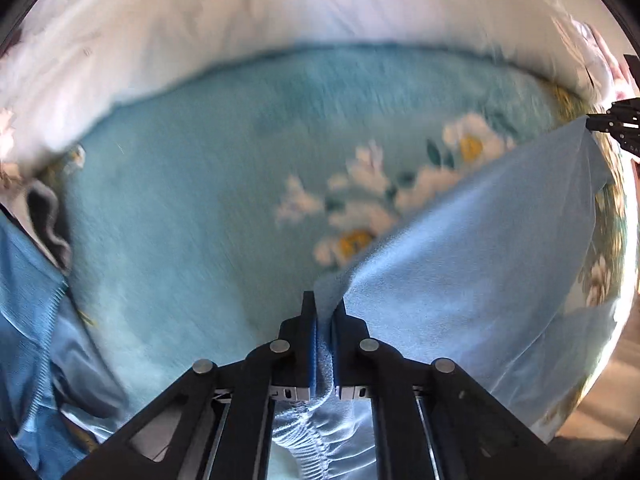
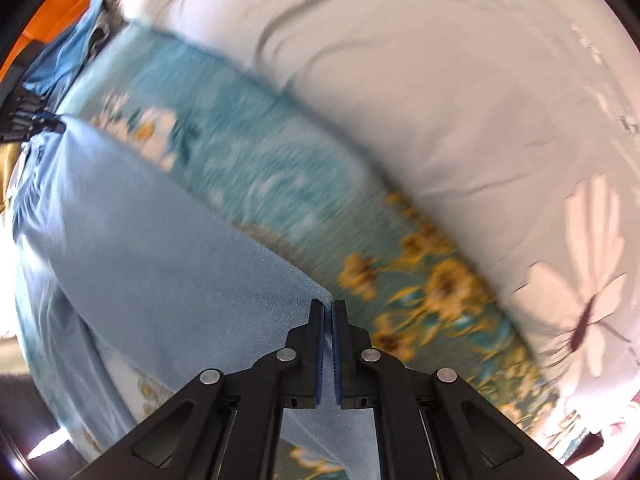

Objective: Fold clothes

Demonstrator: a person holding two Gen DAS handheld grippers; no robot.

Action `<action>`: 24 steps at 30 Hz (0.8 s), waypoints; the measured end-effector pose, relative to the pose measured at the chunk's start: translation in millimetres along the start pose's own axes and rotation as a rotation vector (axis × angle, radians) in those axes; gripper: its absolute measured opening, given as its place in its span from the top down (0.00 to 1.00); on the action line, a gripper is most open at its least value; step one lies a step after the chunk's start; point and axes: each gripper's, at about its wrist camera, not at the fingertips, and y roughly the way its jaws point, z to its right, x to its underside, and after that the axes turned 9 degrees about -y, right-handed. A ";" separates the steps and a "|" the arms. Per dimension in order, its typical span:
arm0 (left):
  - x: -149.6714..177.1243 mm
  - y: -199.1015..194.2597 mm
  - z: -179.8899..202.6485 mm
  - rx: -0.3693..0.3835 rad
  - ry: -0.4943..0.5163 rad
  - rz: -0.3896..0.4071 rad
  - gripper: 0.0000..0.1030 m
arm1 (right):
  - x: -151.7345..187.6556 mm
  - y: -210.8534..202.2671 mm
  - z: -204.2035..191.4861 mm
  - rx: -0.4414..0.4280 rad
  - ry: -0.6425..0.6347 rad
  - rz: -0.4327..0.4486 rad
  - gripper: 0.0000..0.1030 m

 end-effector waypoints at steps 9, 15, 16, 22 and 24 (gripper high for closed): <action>-50.2 14.1 -11.2 -0.094 -0.106 0.011 0.93 | -11.1 23.6 45.1 0.044 0.092 -0.027 0.96; -45.2 21.8 -8.8 -0.027 -0.156 0.004 0.88 | 6.0 24.3 53.5 0.044 0.164 -0.004 0.84; -40.4 17.2 -11.2 -0.009 -0.183 0.021 0.80 | 12.5 17.9 55.0 0.054 0.178 0.013 0.78; 17.2 -14.5 -37.2 0.124 -0.520 0.174 0.40 | 121.3 -37.8 80.5 0.117 0.539 0.162 0.46; 47.5 -18.6 -39.3 0.166 -0.692 0.192 0.40 | 177.3 -39.5 79.2 0.121 0.748 0.147 0.46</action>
